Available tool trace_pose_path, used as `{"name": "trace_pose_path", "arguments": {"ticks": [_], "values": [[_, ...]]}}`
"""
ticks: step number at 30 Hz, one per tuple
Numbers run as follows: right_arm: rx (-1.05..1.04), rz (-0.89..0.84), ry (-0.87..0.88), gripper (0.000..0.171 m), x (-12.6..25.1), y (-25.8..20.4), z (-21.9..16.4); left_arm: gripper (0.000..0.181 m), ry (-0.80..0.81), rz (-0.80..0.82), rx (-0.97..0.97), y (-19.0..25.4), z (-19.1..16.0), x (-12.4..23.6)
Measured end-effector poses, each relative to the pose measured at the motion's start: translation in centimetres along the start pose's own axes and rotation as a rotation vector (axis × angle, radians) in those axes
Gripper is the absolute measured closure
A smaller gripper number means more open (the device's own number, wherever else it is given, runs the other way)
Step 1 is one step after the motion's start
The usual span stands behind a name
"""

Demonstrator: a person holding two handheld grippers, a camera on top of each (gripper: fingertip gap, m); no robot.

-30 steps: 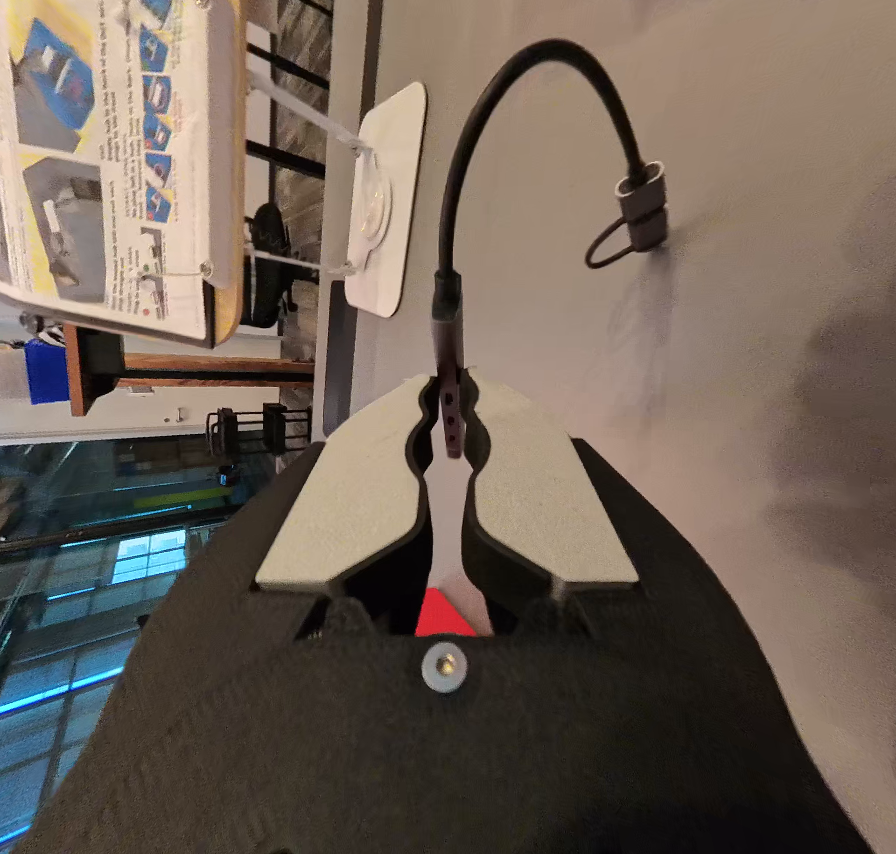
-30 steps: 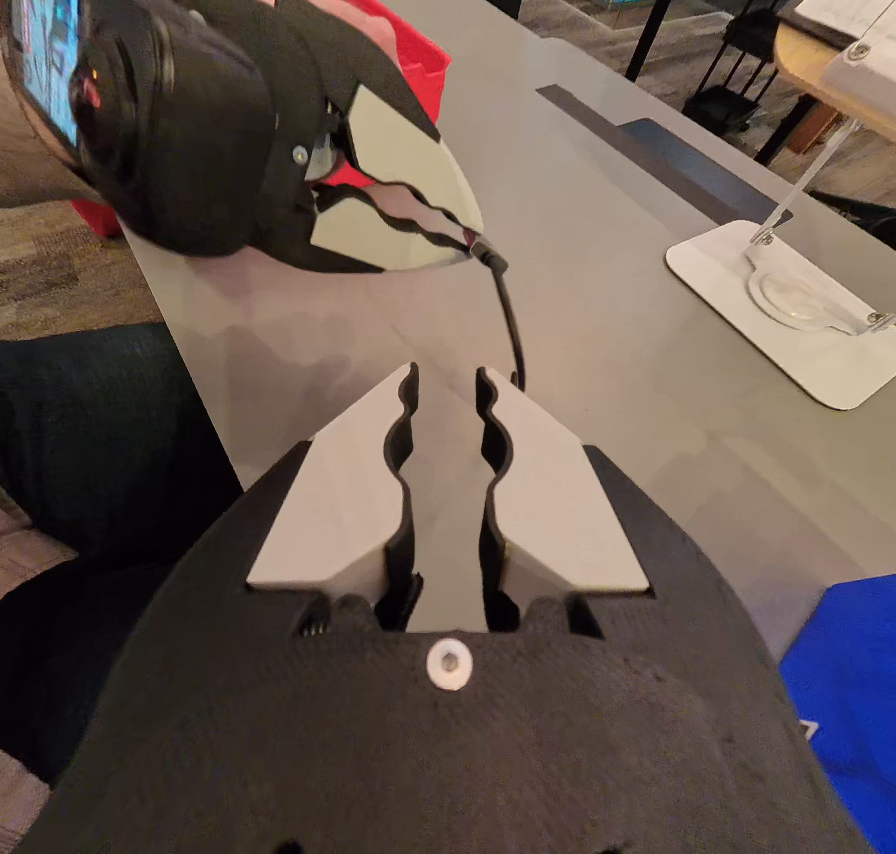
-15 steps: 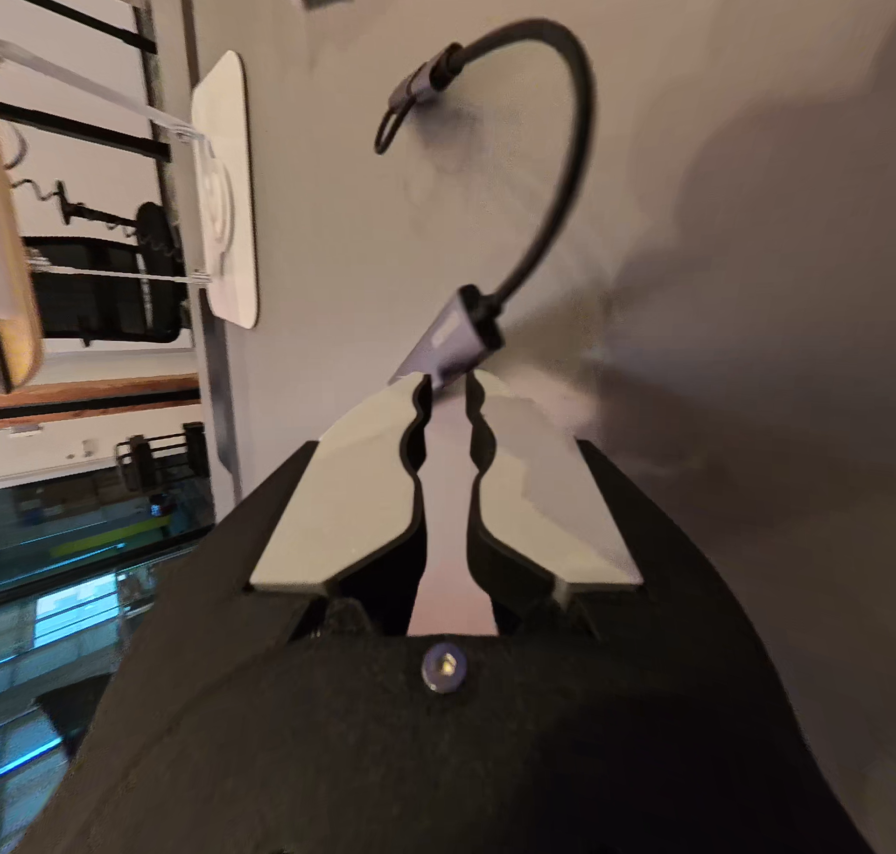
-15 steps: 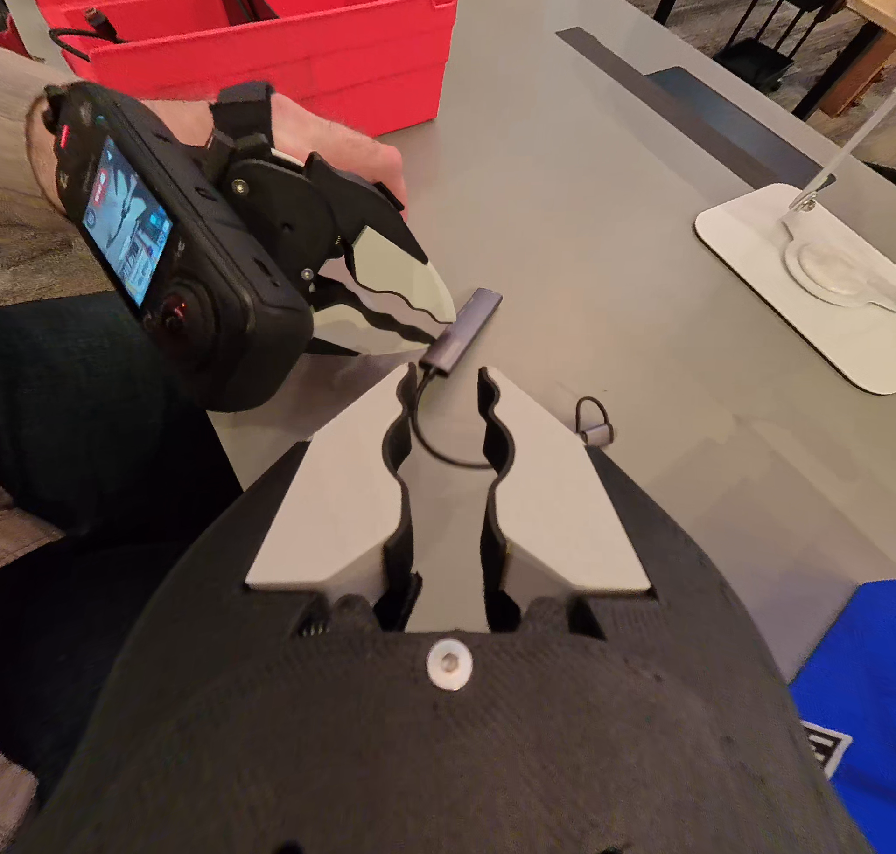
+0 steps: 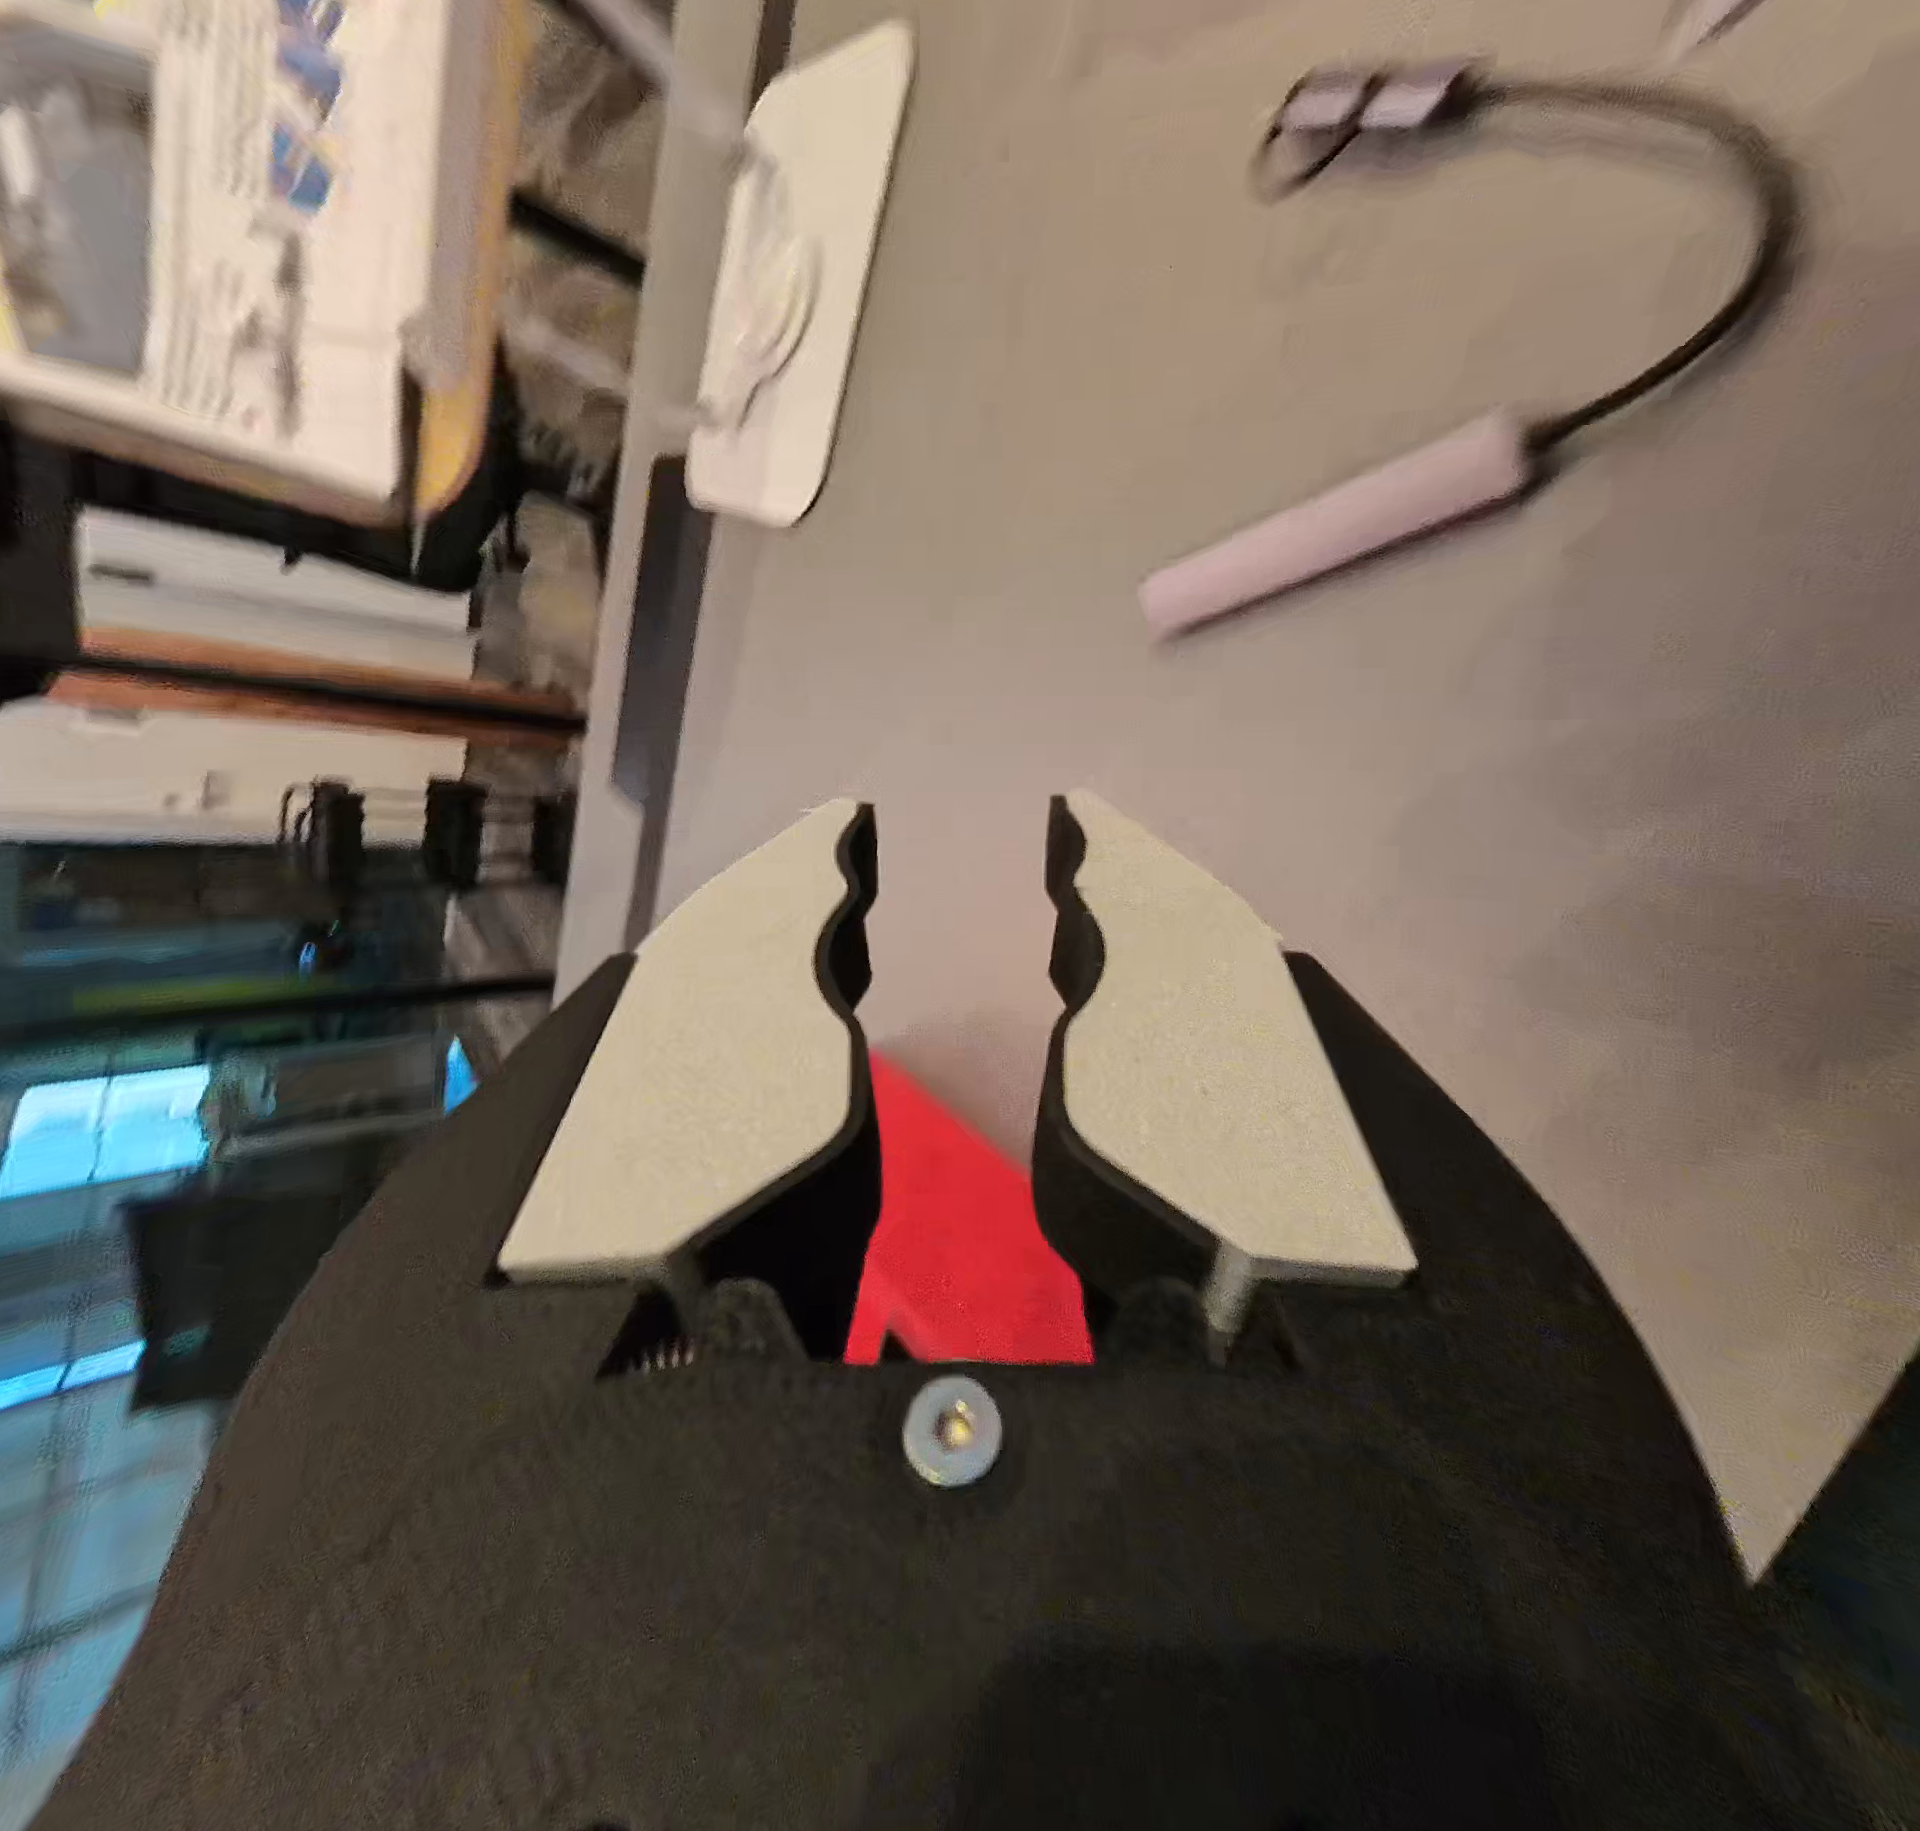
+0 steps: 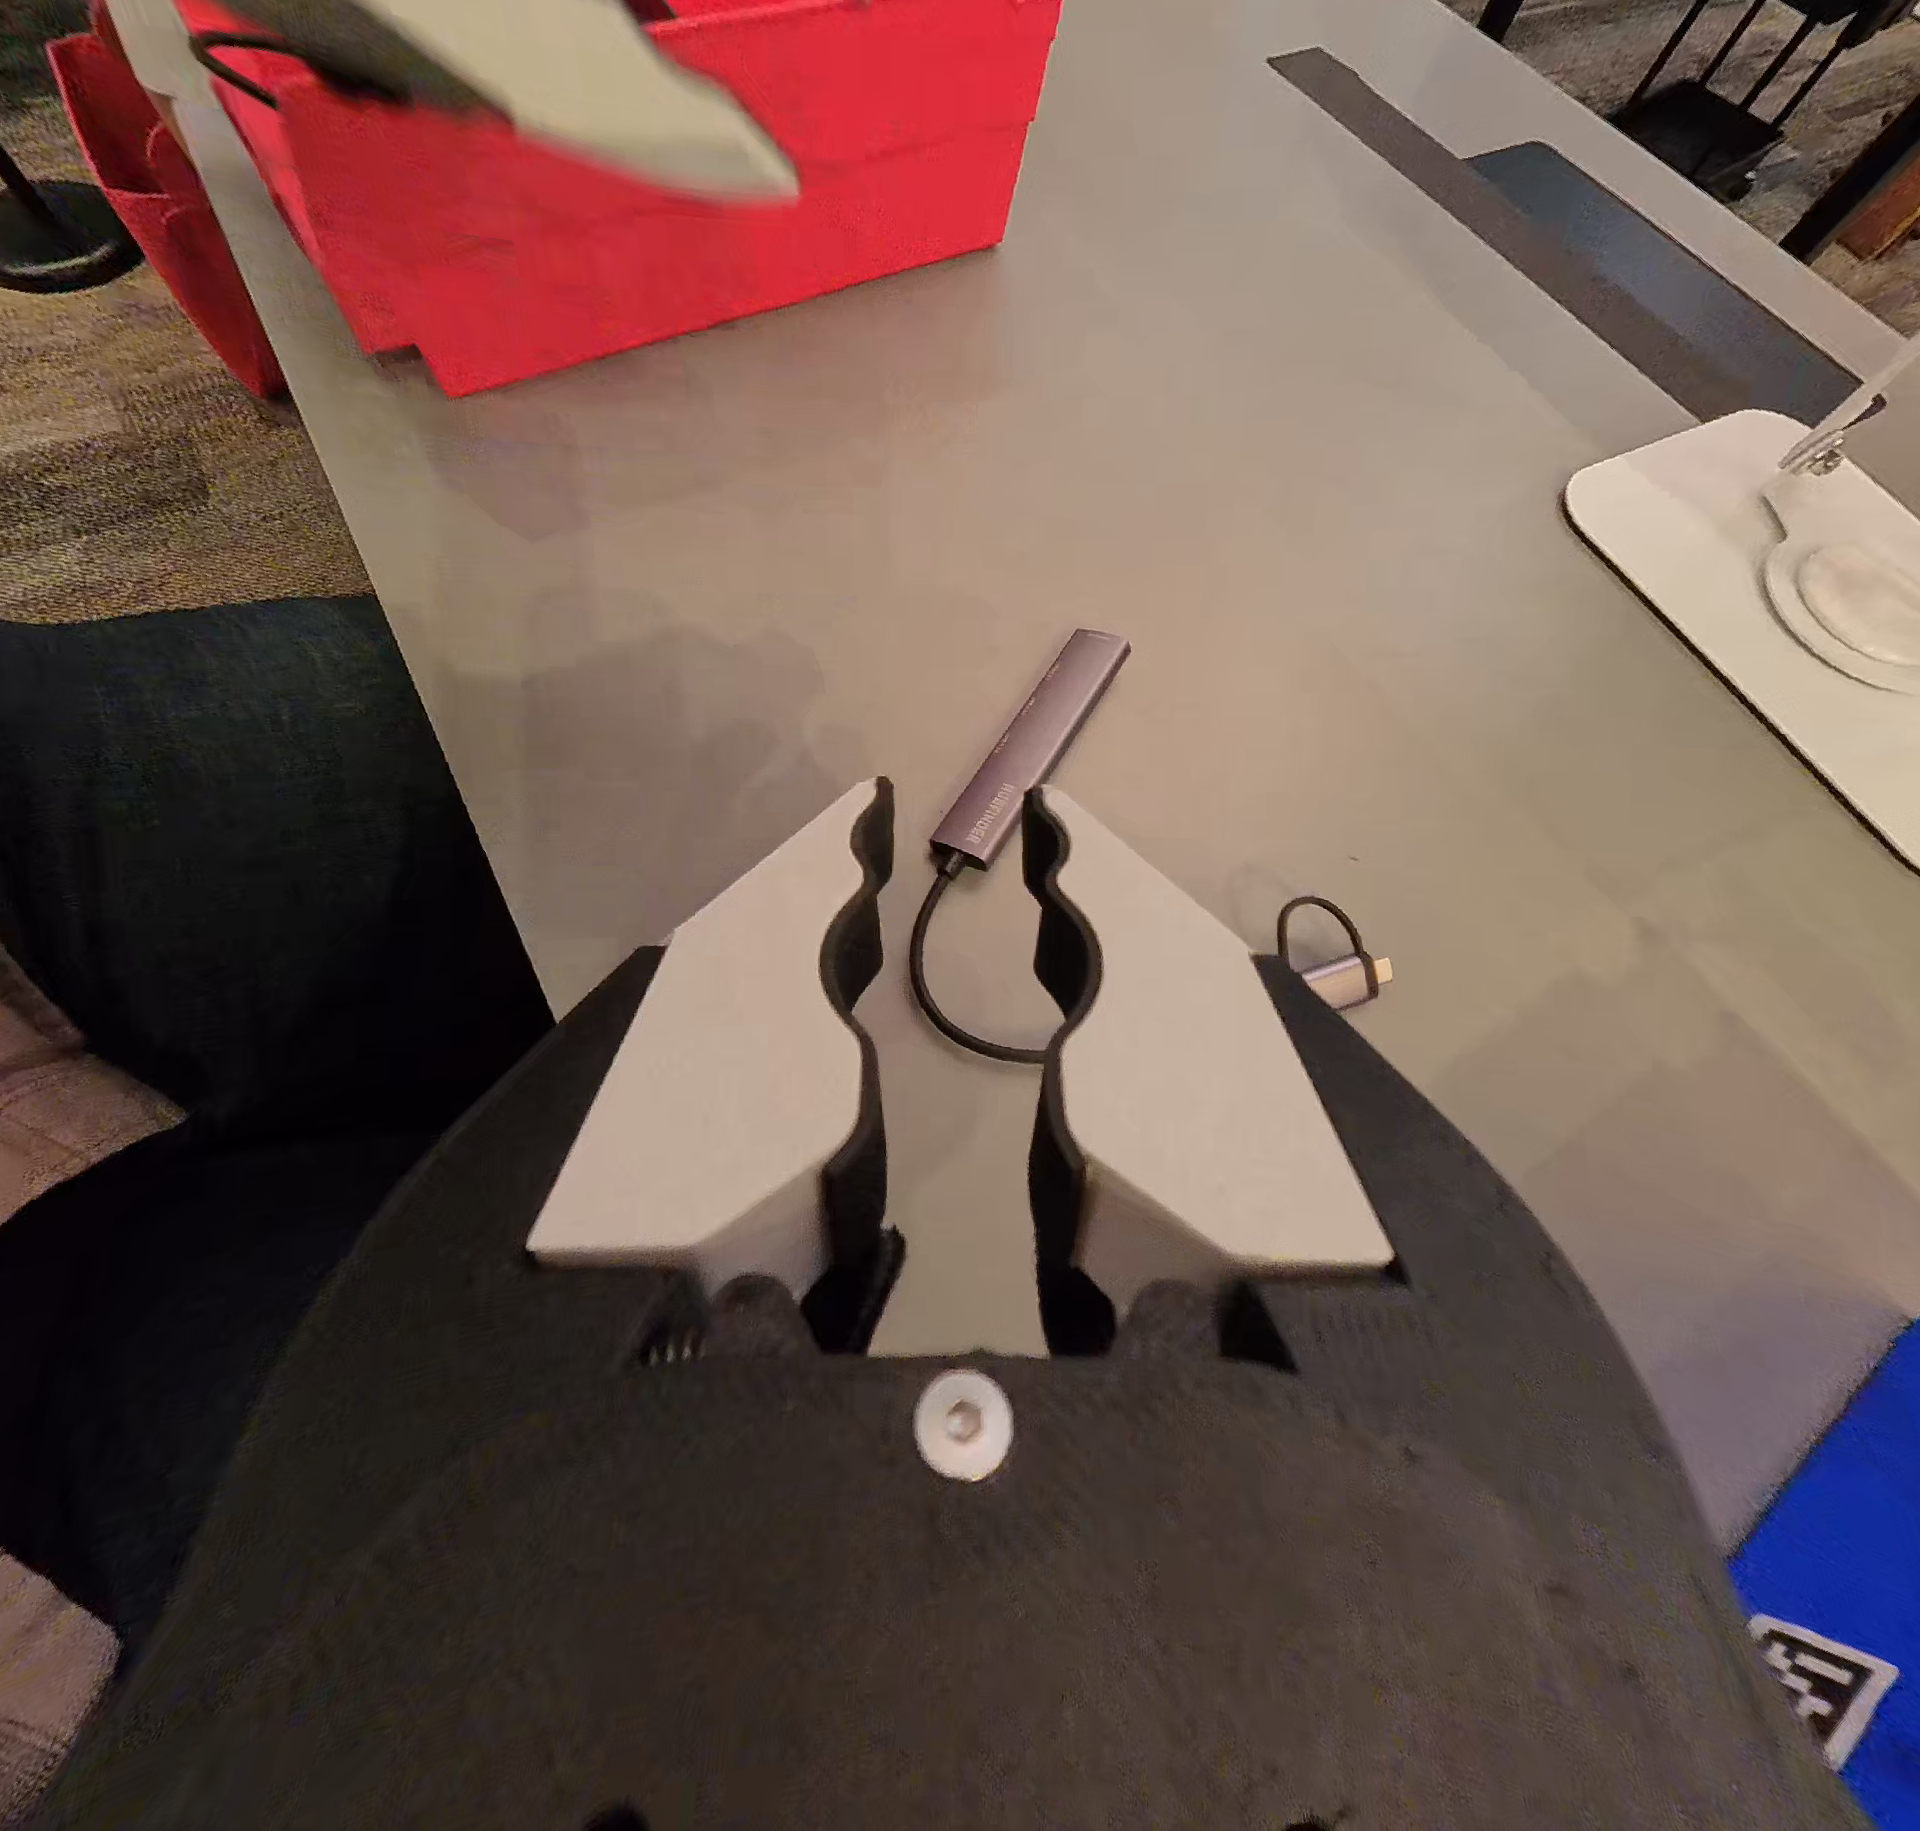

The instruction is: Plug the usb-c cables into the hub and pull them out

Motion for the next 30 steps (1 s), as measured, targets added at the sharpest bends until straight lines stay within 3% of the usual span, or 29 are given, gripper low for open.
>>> {"name": "trace_pose_path", "arguments": {"ticks": [3,6,14,16,24,30], "values": [[-0.002,0.010,0.002,0.149,-0.1,-0.3,0.1,0.155,-0.131,0.058,0.040,-3.9,-4.9,4.1],[0.001,0.018,0.000,0.149,-0.3,-0.5,0.1,0.153,-0.242,0.012,0.163,-5.3,-9.8,8.2],[0.014,0.049,-0.014,0.149,-1.0,-1.6,0.1,0.148,-0.540,-0.268,0.353,-0.6,-20.0,14.4],[0.017,0.051,-0.015,0.149,-0.9,-1.7,0.1,0.145,-0.571,-0.348,0.407,1.1,-21.3,15.0],[0.007,0.054,-0.009,0.149,-0.8,-1.5,-0.1,0.147,-0.683,-0.363,0.420,2.2,-25.1,14.7],[-0.003,0.053,-0.006,0.149,-0.7,-1.3,-0.3,0.148,-0.625,-0.348,0.443,1.6,-24.1,15.0]]}}
Point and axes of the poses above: each gripper's, where its closed fingertips meet, x back along the fingers, z out of its top, y = z × x across the jaws, the point moved 1 cm from there along x, back along the fingers, and after that the axes turned 11 degrees about y, right-handed, at the moved point
